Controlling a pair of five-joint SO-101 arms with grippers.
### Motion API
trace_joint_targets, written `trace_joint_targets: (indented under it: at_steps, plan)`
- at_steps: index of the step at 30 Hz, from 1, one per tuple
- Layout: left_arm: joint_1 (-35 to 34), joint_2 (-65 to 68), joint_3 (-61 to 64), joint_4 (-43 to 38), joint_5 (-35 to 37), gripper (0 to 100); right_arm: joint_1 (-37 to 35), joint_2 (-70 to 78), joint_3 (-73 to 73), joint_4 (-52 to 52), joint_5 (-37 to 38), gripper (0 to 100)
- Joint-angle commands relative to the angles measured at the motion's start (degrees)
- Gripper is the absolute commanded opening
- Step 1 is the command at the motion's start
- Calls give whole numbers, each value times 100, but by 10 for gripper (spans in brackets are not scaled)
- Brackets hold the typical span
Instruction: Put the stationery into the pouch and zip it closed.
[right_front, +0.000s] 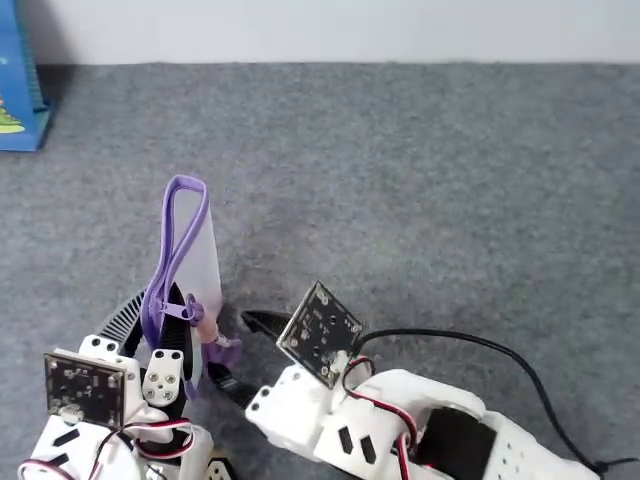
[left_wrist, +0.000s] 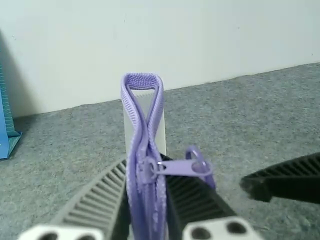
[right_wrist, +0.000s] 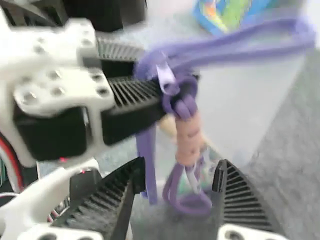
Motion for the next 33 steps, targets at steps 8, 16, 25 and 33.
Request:
trace_joint_targets:
  at_steps: [8, 16, 25, 33]
  plan:
    - [-44, 79, -40, -35, -26, 12, -66, 400, 114, -699, 255, 225]
    - [-79, 70, -40, -9, -26, 12, -31, 1033, 0, -936, 255, 225]
    - [-70, 70, -13, -9, -26, 12, 171, 1024, -9, -963, 264, 72]
    - [-88, 62, 48, -18, -26, 12, 532, 1015, -70, -963, 325, 10]
